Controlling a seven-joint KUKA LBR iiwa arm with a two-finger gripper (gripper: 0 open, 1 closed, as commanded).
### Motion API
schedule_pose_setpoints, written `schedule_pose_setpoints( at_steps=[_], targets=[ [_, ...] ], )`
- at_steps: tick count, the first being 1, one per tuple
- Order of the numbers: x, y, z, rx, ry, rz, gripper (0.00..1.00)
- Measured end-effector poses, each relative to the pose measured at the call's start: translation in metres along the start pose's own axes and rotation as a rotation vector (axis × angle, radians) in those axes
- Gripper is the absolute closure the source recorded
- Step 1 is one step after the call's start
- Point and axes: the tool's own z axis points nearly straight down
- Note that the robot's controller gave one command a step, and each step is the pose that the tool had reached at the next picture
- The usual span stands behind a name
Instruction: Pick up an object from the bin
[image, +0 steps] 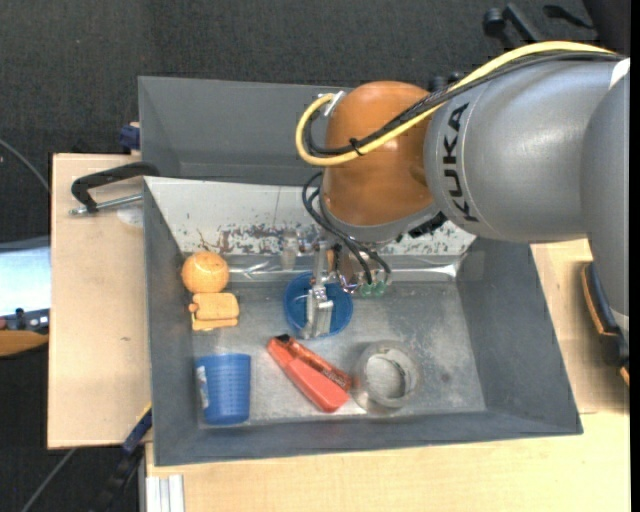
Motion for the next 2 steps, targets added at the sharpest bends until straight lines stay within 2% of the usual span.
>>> schedule_pose_setpoints(
  at_steps=[1, 2],
  targets=[
    [-0.0015, 0.0027, 0.0056, 0.0, -0.011, -0.187, 0.0],
    [-0.004, 0.0003, 0.0125, -0.001, -0.016, -0.208, 0.0]
  ],
)
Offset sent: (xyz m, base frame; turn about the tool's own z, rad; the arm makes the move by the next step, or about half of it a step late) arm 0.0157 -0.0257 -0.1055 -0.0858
